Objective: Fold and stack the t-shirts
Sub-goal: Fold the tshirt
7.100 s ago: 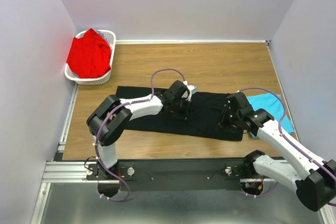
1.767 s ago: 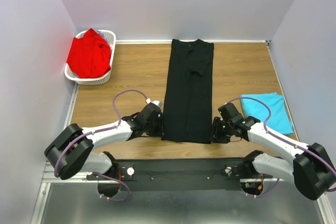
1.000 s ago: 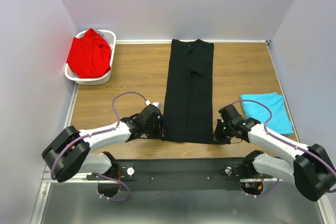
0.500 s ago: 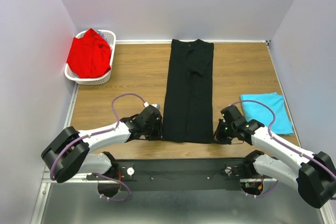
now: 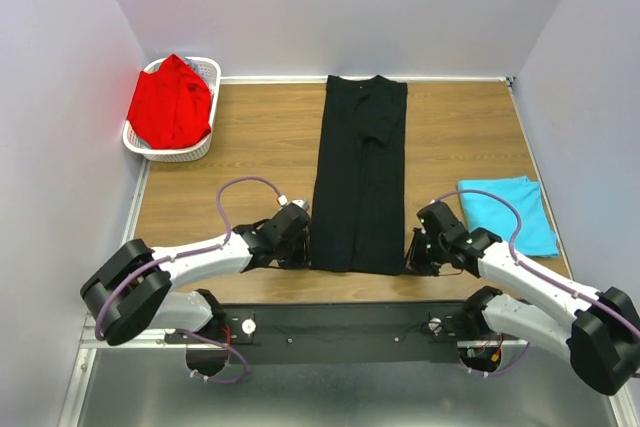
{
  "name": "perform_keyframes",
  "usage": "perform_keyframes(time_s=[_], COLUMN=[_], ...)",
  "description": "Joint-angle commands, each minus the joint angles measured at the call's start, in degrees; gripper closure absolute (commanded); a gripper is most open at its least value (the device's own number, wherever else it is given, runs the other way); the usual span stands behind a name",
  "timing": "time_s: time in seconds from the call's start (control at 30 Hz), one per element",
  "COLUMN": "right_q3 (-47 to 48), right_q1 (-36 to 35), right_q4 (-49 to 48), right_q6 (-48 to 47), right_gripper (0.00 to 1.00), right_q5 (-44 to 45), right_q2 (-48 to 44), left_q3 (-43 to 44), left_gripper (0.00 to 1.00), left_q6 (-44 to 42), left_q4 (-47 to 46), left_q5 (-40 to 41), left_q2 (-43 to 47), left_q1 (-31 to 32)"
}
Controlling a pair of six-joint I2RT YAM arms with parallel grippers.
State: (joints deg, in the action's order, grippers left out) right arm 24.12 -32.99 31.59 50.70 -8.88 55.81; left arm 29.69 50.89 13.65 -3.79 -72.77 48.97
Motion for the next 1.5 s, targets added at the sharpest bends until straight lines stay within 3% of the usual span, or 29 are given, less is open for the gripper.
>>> perform_keyframes(time_s=[0.0, 0.2, 0.27, 0.4, 0.57, 0.83, 1.1, 1.47], right_q3=[1.6, 3.7, 5.1, 11.0, 21.1, 34.2, 36.8, 40.6], right_q1=[-5.8, -20.9, -22.3, -22.3, -22.0, -15.5, -7.4, 3.3], right_q4=[1.9, 4.1, 6.9, 10.0, 10.5, 8.7, -2.6, -12.9], right_q6=[2.9, 12.1, 12.9, 10.8, 6.4, -0.7, -8.7, -11.2], right_gripper=[0.99, 1.0, 0.99, 1.0, 1.0, 1.0, 0.99, 1.0], right_q5=[1.3, 8.4, 10.5, 18.1, 28.4, 41.0, 39.3, 34.0], right_q2=[-0.7, -1.3, -1.5, -0.7, 9.5, 19.5, 26.4, 38.3], left_q3=[1.2, 1.0, 2.4, 8.0, 15.9, 23.8, 28.9, 41.7], left_gripper=[1.0, 1.0, 1.0, 1.0, 1.0, 1.0, 1.0, 1.0], left_q6=[2.1, 9.5, 9.8, 5.2, -2.5, -10.1, -12.7, -12.6], left_q4=[1.9, 4.7, 7.5, 11.2, 11.1, 4.9, -1.8, -5.7], left_q5=[2.4, 3.4, 6.7, 13.1, 16.4, 16.0, 15.4, 13.8], left_q2=[1.6, 3.1, 3.9, 4.6, 2.2, -4.5, -11.5, -27.3], left_q1=[5.6, 15.0, 15.9, 14.8, 7.7, 0.3, -5.5, -10.9])
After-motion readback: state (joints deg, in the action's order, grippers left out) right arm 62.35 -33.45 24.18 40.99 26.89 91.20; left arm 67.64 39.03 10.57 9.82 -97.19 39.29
